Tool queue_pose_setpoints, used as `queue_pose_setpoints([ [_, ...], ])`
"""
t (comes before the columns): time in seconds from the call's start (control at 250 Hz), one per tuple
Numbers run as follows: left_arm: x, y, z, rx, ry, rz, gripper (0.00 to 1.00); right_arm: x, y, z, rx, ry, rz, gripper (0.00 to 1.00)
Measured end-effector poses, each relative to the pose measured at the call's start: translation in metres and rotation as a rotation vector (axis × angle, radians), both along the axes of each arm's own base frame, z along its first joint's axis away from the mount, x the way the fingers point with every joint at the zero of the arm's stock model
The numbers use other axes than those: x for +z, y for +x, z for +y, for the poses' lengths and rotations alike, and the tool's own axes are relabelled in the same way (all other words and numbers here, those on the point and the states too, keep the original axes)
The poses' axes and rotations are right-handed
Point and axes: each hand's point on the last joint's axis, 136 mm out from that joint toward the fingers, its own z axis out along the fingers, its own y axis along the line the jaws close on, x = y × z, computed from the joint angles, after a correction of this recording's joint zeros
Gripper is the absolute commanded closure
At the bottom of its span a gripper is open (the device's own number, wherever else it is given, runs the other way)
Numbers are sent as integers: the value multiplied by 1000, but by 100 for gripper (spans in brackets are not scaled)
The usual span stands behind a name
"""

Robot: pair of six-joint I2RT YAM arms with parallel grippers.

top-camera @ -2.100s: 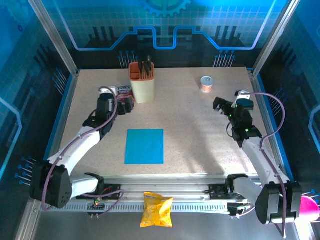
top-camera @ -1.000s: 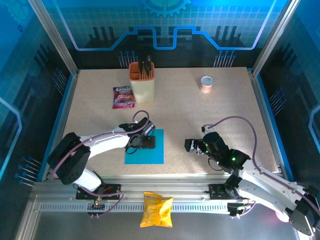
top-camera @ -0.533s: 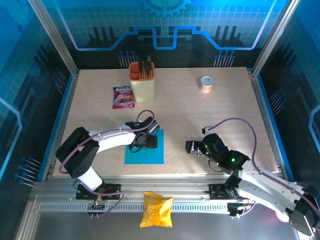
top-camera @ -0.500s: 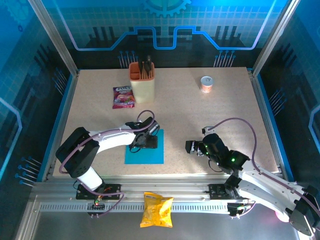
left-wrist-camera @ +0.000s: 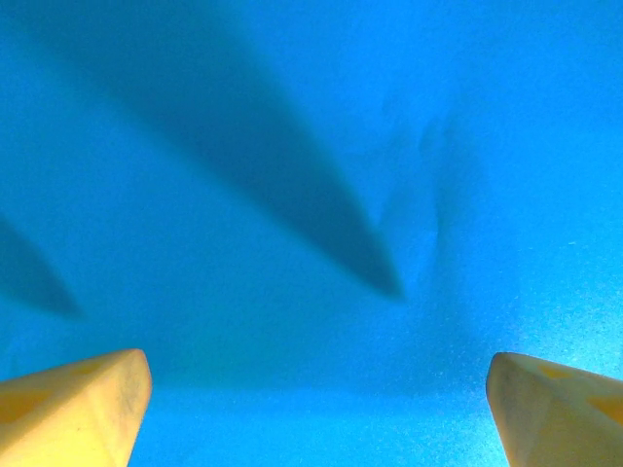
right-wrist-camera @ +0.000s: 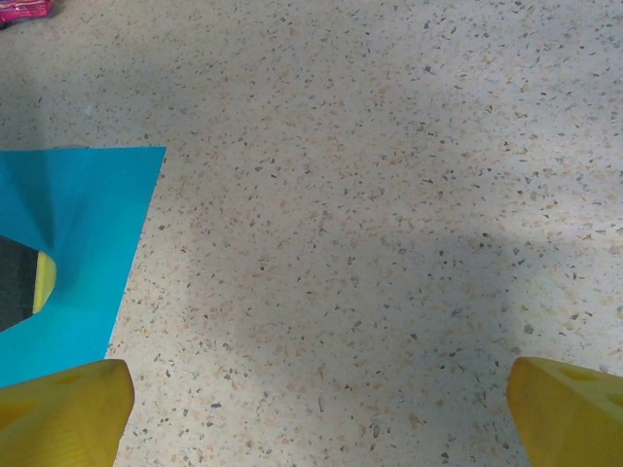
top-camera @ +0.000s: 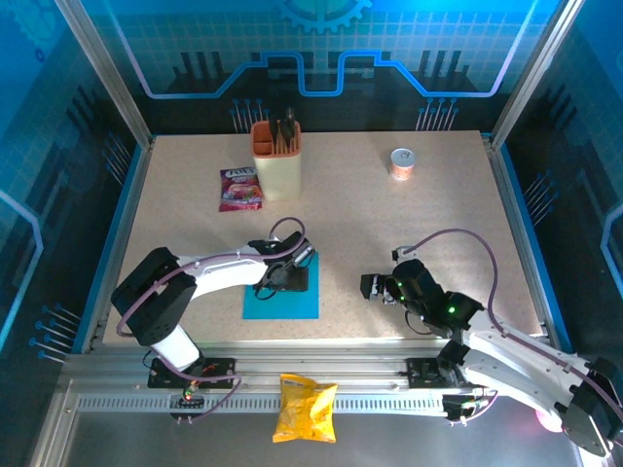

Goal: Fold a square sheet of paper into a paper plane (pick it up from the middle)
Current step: First fold the square sheet of paper in half at the center of the table.

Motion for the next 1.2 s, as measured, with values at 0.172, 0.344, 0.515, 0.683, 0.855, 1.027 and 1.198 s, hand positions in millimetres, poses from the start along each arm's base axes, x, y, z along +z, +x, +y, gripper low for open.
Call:
queue_pose_setpoints([
  [0.172, -5, -5, 6, 14, 15, 10, 13, 0, 0, 0, 0, 0, 0, 1],
  [0.344, -7, -5, 8, 26, 21, 7, 15, 0, 0, -1, -5, 0, -1, 1],
  [0.515, -7, -5, 8, 26, 22, 2, 23, 2, 1, -2, -16, -1, -11, 1],
  [0.683, -6, -6, 7, 25, 17, 0, 38, 2, 2, -3, -18, 1, -14, 1],
  [0.855, 18, -7, -6, -11, -53, -48, 53, 2, 1, -5, -23, 0, -17, 1],
  [1.027, 79, -2, -41, -70, -275, -189, 64, 5, 2, -6, -37, 5, -27, 1],
  [1.198, 113, -1, -73, -124, -435, -262, 65, 2, 1, -9, -49, -3, -18, 1],
])
